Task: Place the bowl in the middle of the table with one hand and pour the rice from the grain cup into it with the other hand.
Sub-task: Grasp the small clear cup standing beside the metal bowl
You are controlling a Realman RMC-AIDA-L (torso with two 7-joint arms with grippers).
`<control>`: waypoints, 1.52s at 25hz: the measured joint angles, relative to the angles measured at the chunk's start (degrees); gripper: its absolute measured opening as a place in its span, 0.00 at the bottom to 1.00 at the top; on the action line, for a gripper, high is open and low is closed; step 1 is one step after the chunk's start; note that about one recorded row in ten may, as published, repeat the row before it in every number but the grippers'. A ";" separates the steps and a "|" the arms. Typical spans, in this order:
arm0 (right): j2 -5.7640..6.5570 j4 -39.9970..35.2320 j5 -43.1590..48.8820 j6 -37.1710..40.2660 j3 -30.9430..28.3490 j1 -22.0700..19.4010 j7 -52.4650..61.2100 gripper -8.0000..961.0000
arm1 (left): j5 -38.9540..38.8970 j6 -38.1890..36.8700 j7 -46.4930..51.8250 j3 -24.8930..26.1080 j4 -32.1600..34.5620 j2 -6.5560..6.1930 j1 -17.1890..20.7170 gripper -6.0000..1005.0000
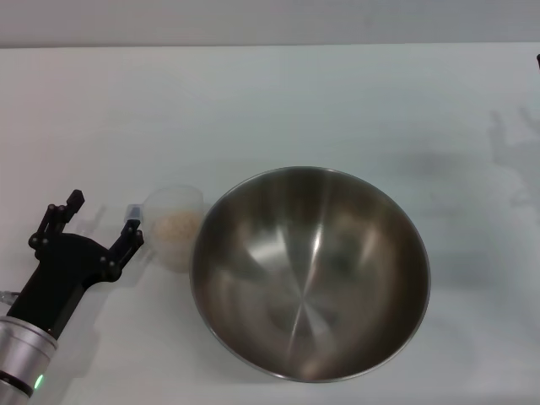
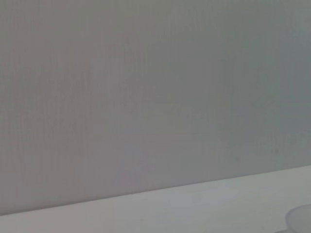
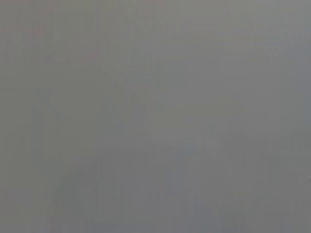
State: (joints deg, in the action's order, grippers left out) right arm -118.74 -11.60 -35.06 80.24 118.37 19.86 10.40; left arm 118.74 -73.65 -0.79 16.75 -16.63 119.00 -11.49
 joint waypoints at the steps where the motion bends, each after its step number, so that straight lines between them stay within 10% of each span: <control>1: 0.00 0.00 0.00 -0.14 0.00 0.02 0.07 0.46 | 0.00 0.00 0.00 0.00 0.00 0.00 0.00 0.79; 15: 0.00 0.00 -0.04 -0.58 0.00 0.18 0.34 0.46 | 0.29 1.21 -0.27 0.54 -0.44 0.08 -0.29 0.79; 30: 0.00 0.00 -0.40 -0.62 0.00 -0.14 0.41 0.46 | 0.44 1.23 -0.06 0.03 -1.11 0.09 -1.25 0.15; 38: -0.02 0.15 -0.45 -0.29 0.00 -0.23 0.40 0.46 | 0.36 -0.02 -0.91 0.52 -1.07 0.09 -2.68 0.05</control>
State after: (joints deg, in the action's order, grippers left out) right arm -118.76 -11.45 -35.51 79.95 118.37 19.63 10.80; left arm 119.10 -73.67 -1.71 17.28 -17.70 119.09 -14.16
